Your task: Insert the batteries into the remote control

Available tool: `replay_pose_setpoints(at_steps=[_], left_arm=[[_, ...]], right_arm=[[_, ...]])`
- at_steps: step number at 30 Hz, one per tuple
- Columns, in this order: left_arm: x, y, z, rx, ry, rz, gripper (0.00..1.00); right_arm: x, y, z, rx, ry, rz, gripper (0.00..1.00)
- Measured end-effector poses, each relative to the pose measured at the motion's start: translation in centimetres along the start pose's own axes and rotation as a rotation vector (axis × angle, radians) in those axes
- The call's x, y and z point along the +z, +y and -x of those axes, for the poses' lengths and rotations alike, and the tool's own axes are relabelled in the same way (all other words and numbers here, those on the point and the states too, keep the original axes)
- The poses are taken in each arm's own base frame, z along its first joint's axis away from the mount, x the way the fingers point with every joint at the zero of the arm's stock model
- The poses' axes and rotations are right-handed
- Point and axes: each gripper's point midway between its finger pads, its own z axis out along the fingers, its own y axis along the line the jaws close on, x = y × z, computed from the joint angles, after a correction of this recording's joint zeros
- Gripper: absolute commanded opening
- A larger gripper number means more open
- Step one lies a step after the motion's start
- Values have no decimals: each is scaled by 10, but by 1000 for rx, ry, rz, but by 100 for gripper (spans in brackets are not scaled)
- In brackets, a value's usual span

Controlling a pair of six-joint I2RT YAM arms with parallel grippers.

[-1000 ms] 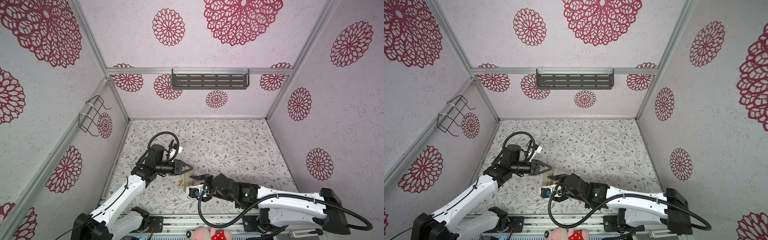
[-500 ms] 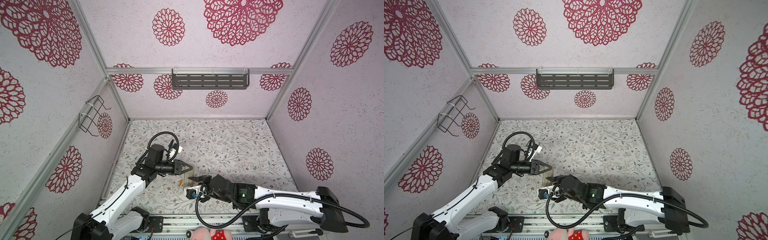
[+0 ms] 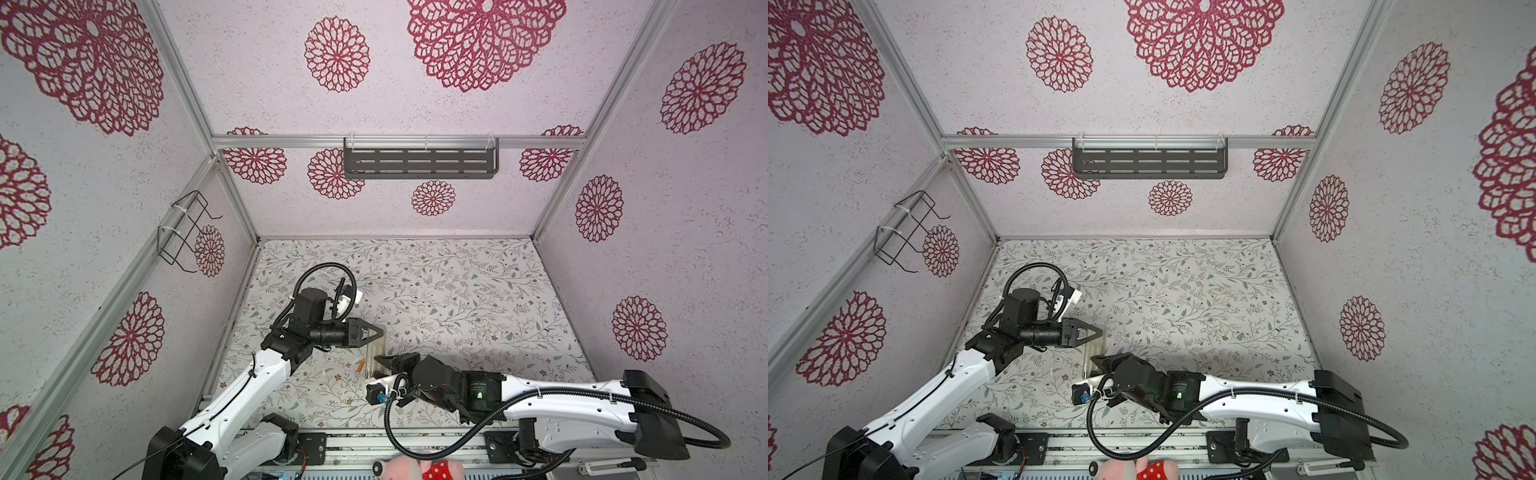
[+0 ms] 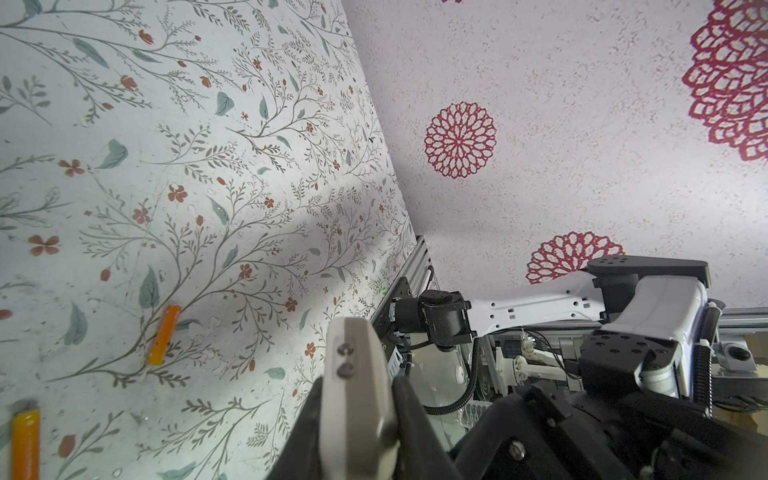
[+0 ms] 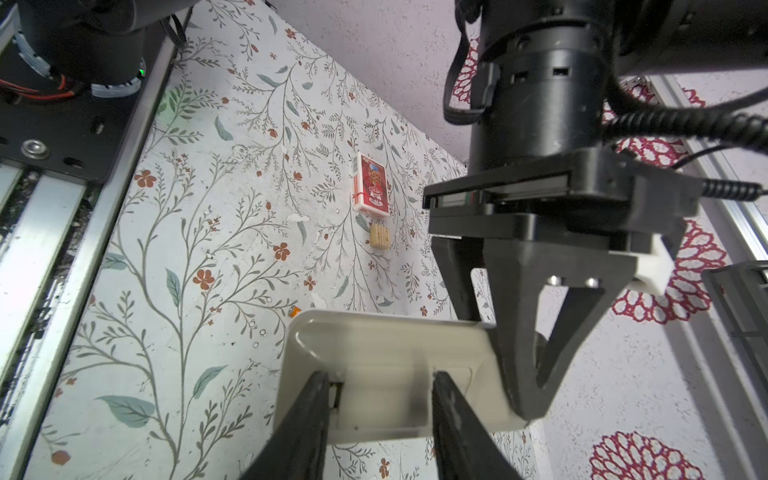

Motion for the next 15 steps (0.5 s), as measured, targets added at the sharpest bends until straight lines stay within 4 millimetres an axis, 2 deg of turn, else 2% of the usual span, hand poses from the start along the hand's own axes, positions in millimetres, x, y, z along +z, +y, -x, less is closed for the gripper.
replay_pose_setpoints(at_steps=[15], left_arm=[[0, 0, 3, 12, -13, 2, 0]], right_arm=[[0, -2, -2, 0, 14, -14, 37]])
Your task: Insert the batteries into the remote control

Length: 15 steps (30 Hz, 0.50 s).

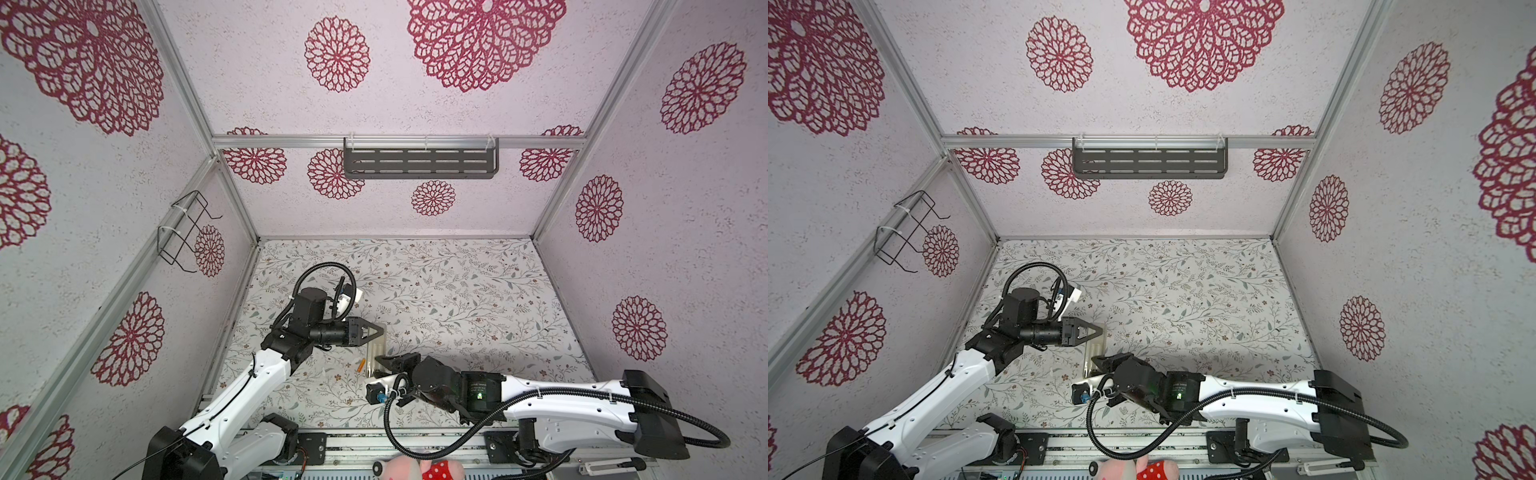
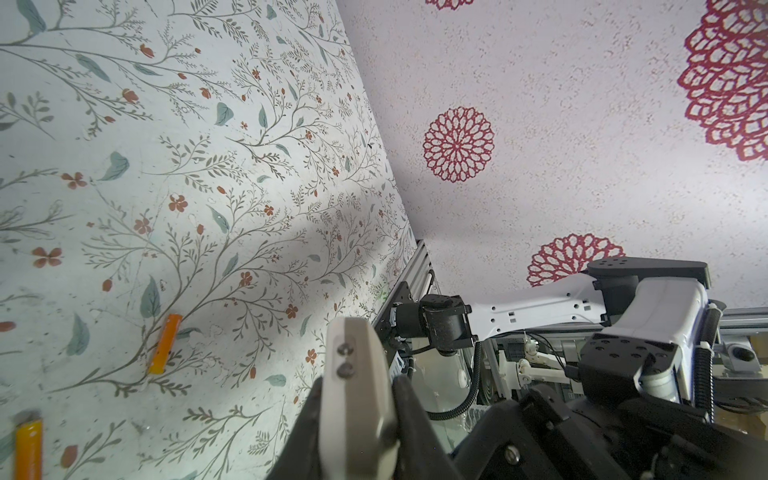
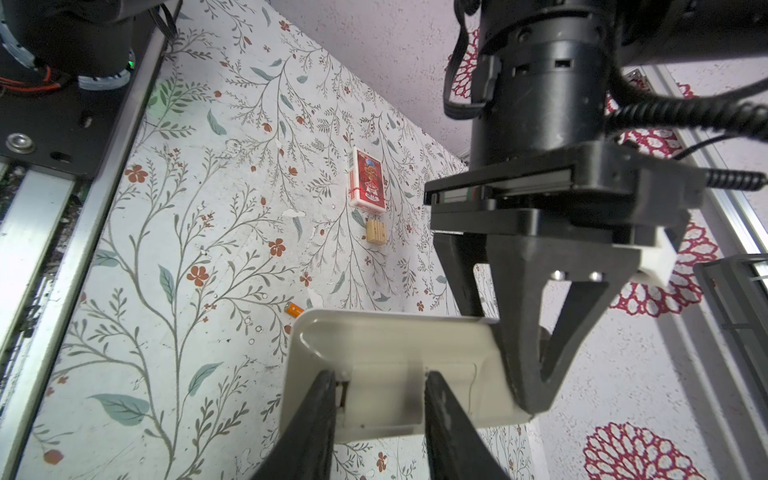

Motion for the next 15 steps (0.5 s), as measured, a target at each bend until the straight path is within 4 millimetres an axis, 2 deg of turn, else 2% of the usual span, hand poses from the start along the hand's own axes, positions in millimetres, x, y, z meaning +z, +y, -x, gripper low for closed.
replay_pose_setpoints(at_steps=[4, 9, 15], left_arm=[[0, 1, -1, -3, 1, 7, 0], [1, 4, -11, -37, 40, 12, 0], [1, 5, -13, -46, 47, 17, 0]], right_arm=[[0, -4, -2, 2, 11, -20, 37], [-2, -27, 2, 25, 23, -103, 37], [-2, -31, 2, 30, 24, -118, 39]])
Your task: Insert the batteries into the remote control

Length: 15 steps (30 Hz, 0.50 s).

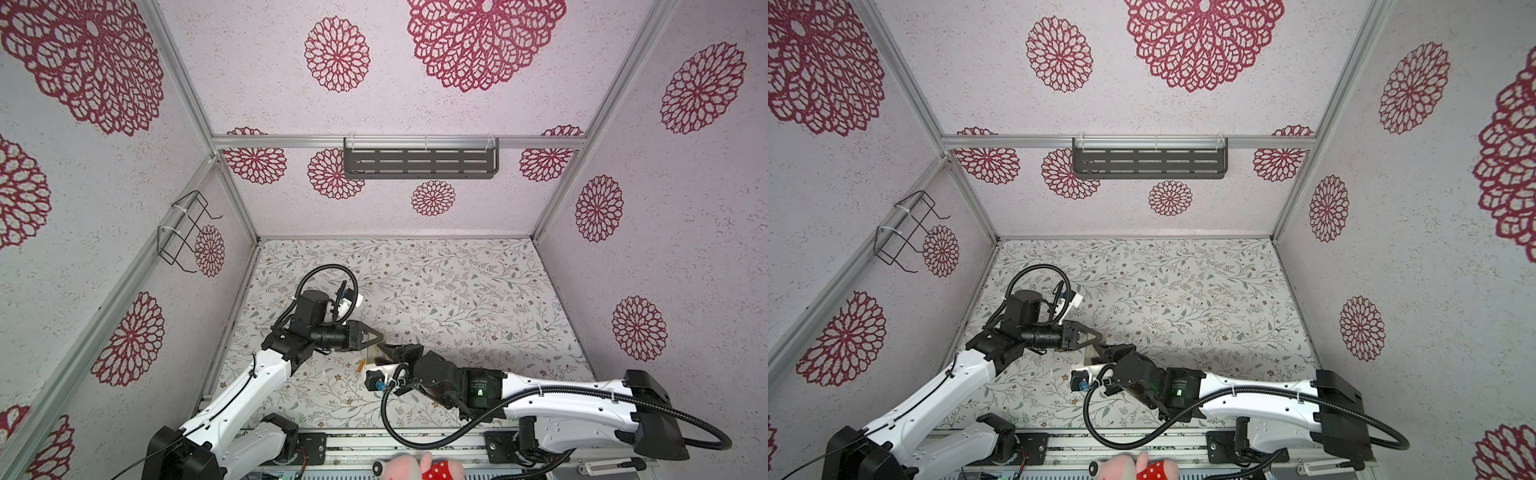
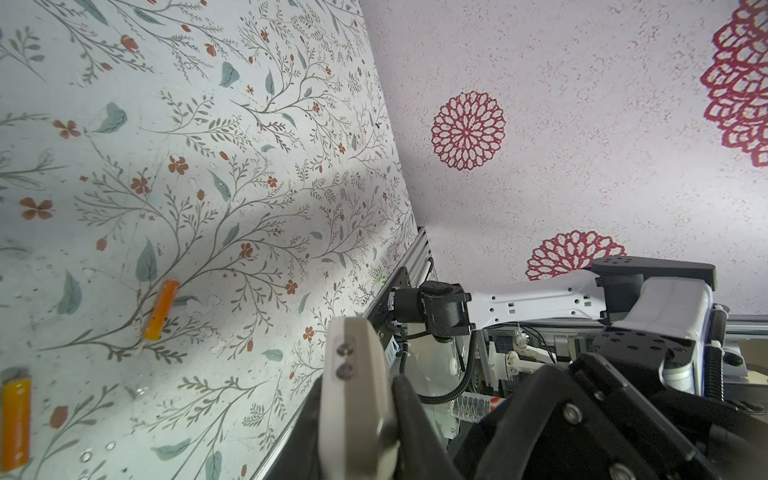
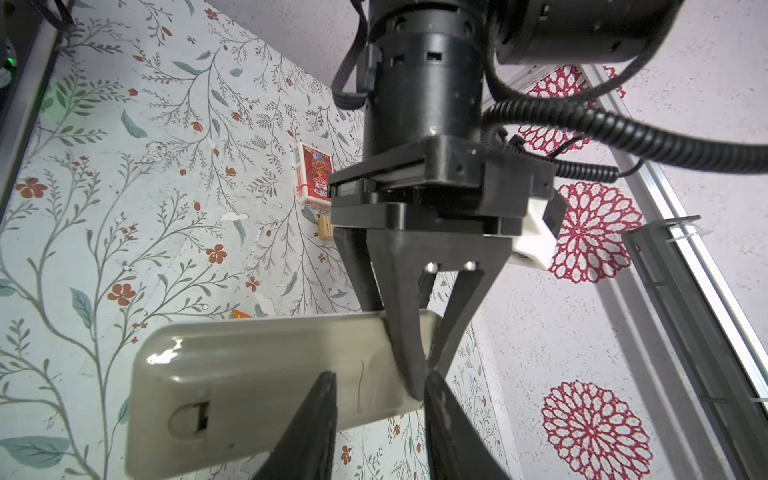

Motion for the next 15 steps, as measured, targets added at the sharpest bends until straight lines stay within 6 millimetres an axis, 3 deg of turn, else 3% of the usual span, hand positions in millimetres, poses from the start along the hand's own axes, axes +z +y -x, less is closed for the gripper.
replay_pose_setpoints(at_steps=[10, 15], left_arm=[[0, -3, -3, -6, 18, -18, 0], [0, -5, -5, -7, 28, -32, 0]], right_arm=[[-18, 9, 16, 68, -98, 111, 42], [-17, 22, 15, 76, -96, 166, 41]])
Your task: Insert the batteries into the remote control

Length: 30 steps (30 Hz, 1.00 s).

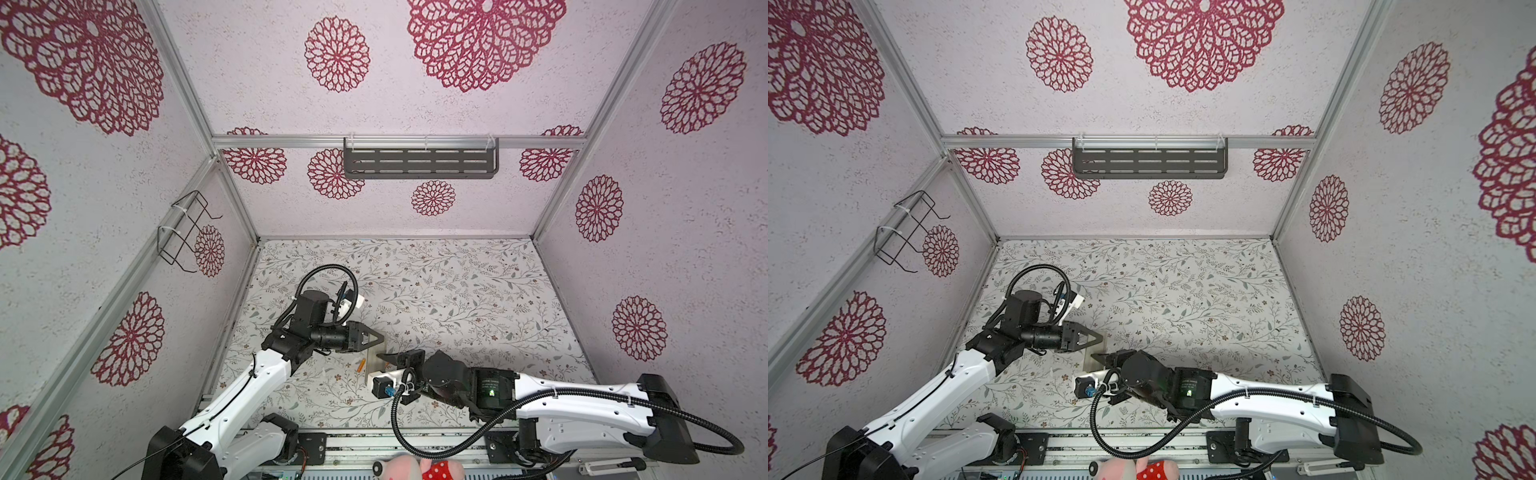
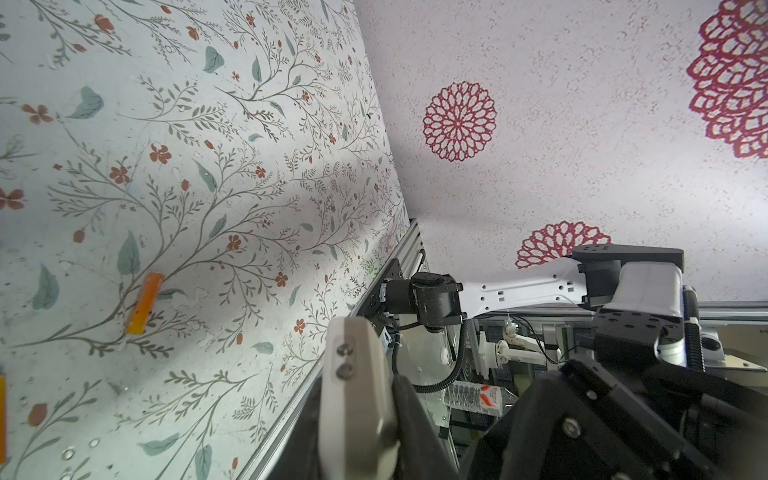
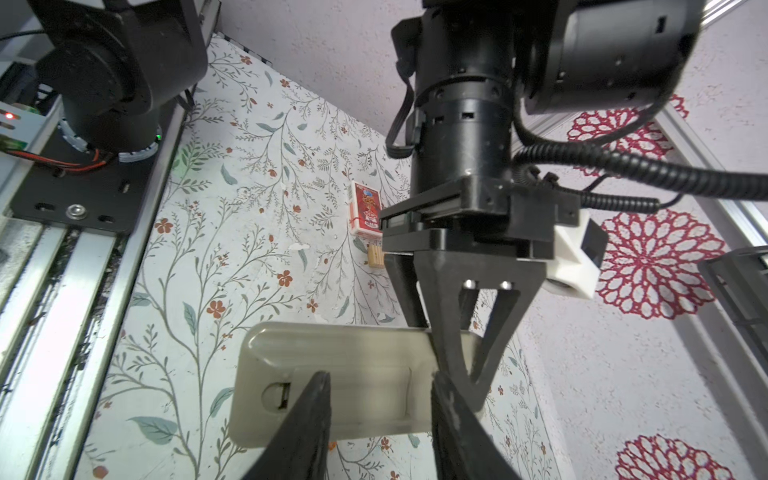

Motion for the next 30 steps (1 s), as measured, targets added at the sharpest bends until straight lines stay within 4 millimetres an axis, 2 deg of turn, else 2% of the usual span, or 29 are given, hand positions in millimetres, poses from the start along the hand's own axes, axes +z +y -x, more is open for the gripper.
replay_pose_setpoints(at_steps=[6, 30], left_arm=[[0, 0, 0, 1, 0, -1, 0], [0, 0, 0, -1, 1, -2, 0]], right_arm=[[9, 14, -12, -13, 43, 49, 42], [9, 16, -7, -4, 29, 70, 43]])
